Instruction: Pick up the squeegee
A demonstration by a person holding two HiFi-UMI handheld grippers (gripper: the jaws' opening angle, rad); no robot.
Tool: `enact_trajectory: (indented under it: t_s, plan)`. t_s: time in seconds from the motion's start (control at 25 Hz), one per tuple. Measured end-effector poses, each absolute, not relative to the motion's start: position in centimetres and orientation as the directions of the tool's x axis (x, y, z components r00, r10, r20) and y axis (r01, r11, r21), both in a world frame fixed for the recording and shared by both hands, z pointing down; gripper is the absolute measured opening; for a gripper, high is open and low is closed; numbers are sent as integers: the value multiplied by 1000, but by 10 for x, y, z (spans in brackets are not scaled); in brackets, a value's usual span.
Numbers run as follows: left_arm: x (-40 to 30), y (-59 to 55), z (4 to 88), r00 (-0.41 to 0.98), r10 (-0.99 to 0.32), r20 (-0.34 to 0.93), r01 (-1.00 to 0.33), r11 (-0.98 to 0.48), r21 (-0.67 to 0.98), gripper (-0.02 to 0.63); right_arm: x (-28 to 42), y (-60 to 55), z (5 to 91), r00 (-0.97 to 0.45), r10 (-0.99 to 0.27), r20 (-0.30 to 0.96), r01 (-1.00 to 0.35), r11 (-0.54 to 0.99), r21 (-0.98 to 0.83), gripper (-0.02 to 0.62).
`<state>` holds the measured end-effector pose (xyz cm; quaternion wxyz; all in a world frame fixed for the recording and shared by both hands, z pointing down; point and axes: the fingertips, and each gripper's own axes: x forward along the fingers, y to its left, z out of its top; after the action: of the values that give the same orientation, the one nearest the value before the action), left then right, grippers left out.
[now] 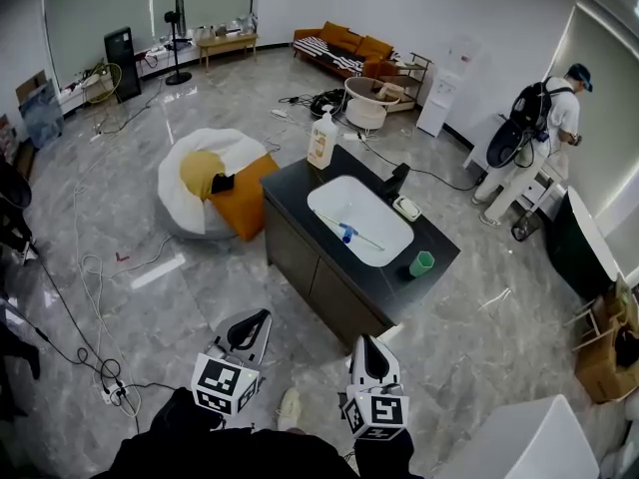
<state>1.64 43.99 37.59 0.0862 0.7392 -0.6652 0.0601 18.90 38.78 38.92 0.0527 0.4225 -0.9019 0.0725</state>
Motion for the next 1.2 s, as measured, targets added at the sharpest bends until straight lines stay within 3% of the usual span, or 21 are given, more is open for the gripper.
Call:
enact_trajectory:
  t_s: [0.72,1.2]
  plan:
    - [7,302,381,67,-979,191,-997,-60,41,29,174,243,397,-673,-726,143,-739,667,-91,17]
    - [2,226,378,118,-976,184,-993,-112,38,29,163,180,401,-649,-747,144,-761,642,-100,17]
